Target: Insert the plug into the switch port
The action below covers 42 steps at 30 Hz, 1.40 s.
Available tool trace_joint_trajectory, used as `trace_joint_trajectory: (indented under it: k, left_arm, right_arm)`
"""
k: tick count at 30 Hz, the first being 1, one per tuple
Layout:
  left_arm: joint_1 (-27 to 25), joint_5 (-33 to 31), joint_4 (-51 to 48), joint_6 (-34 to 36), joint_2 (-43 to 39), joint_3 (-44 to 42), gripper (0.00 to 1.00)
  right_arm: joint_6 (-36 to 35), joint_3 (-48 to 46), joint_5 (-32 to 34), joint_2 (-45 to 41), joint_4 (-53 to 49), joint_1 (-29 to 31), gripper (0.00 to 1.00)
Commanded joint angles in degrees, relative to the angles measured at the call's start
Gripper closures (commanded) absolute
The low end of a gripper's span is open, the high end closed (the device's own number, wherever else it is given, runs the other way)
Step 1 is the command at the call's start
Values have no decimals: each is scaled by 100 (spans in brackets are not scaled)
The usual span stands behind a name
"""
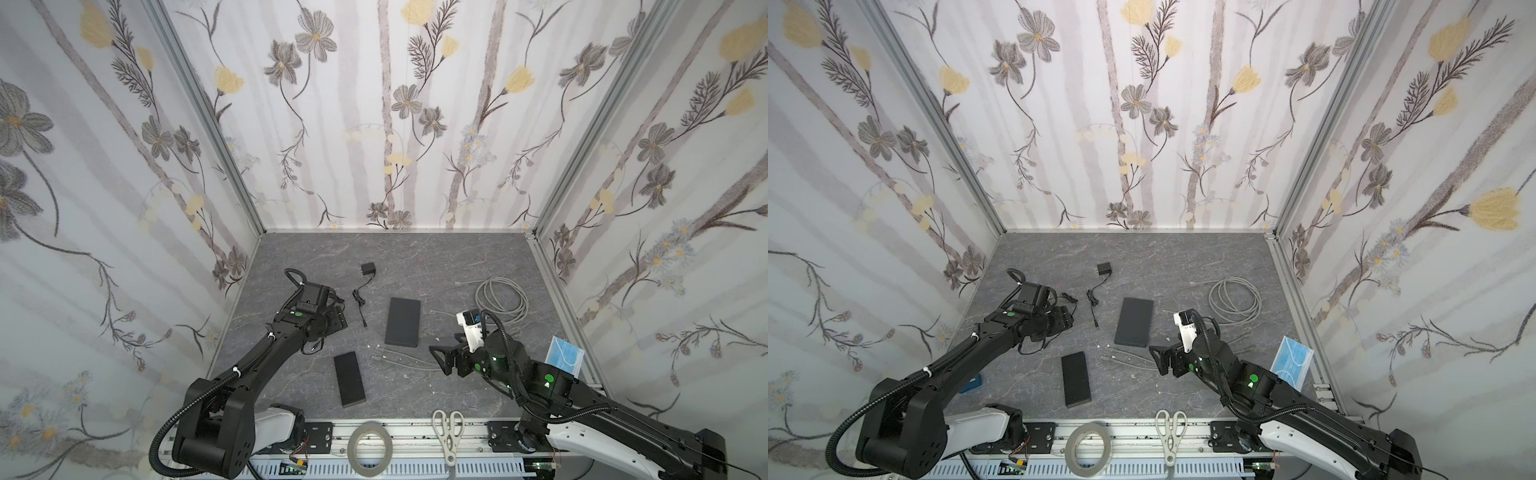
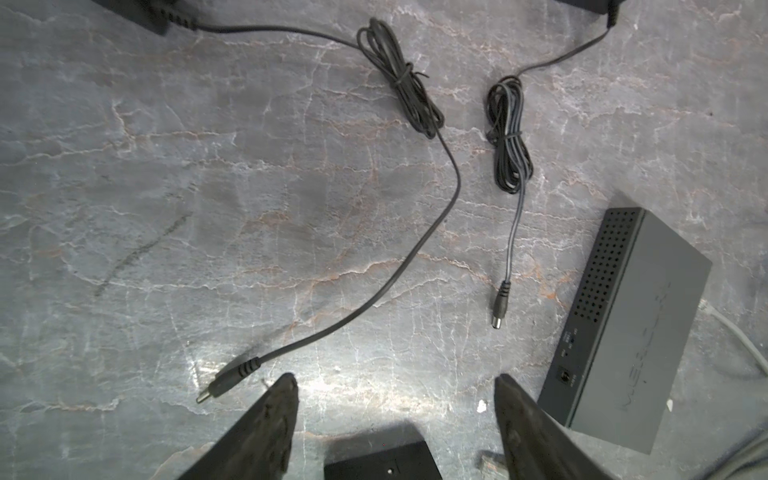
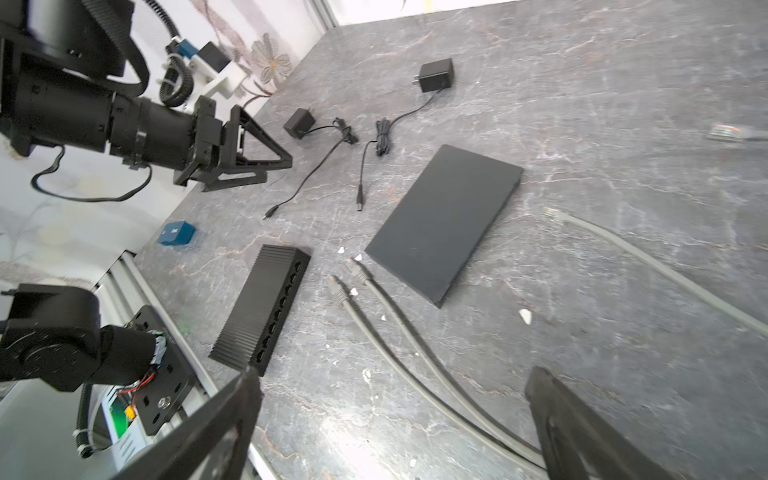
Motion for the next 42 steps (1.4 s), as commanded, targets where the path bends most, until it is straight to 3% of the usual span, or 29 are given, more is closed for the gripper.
trace_joint_trajectory:
  k: [1, 8, 11, 14, 20, 27, 36, 42]
  left_arm:
    - [8, -373, 360, -286, 34, -78, 26]
    - [-5, -1203, 785, 37, 358, -48, 28]
    - [2, -1236, 681, 359, 843, 221, 38]
    - [-7, -892, 762, 444, 1157, 291, 45]
    - [-259, -790, 1035, 344, 896, -34, 36]
    - [-396, -37, 1865, 175, 702, -476, 42]
    - [-482, 699, 2512, 71, 1726, 292, 43]
    - [-484, 1340, 2865, -112, 1825, 637, 42]
  right_arm:
    - [-224, 166, -108, 91, -214, -221, 0]
    - [-758, 610, -300, 1197, -348, -232, 0]
    - [-989, 837, -201, 1541, -361, -232, 0]
    - [-1168, 986, -169, 1873, -240, -252, 0]
    - [-1378, 1298, -336, 2652, 43, -260, 0]
    - [-1348, 1392, -561, 2983, 297, -260, 0]
    - [-1195, 1246, -630, 2868, 220, -260, 0]
    - [-1151, 1453, -704, 3068, 194, -260, 0]
